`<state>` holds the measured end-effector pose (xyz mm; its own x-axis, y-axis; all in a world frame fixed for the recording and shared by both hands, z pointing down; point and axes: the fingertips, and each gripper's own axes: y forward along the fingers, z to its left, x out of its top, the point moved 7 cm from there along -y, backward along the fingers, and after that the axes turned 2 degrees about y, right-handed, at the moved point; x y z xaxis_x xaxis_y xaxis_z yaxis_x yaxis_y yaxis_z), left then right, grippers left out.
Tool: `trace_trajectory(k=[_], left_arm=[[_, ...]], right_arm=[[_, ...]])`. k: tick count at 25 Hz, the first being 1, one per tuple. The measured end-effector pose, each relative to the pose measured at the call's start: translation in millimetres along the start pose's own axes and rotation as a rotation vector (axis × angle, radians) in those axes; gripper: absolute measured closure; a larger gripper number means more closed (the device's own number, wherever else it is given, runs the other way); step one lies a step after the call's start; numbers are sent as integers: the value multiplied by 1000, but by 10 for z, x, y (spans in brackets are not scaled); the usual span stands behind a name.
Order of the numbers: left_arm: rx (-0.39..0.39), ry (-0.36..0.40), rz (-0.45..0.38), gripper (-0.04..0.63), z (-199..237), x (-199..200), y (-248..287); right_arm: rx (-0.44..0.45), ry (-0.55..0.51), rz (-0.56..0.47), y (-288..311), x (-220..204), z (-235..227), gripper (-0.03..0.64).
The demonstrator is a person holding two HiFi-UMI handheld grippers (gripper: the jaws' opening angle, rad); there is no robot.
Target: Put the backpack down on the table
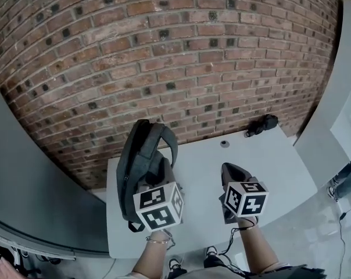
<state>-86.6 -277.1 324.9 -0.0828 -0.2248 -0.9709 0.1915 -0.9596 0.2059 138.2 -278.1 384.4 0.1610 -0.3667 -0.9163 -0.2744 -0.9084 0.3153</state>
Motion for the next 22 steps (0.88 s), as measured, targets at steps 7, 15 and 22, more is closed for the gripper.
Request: trace_trajectory(k=[7, 15, 22], left_arm=[[-44, -3, 36, 543, -304, -170, 40], [-99, -23, 46, 543, -747, -480, 109], [-171, -30, 90, 542, -1085, -764, 199]], right_arm=[[-51, 34, -2, -198, -67, -221, 586], [-114, 66, 2, -384, -173, -509, 586], [-171, 99, 15, -543, -308, -811, 586]])
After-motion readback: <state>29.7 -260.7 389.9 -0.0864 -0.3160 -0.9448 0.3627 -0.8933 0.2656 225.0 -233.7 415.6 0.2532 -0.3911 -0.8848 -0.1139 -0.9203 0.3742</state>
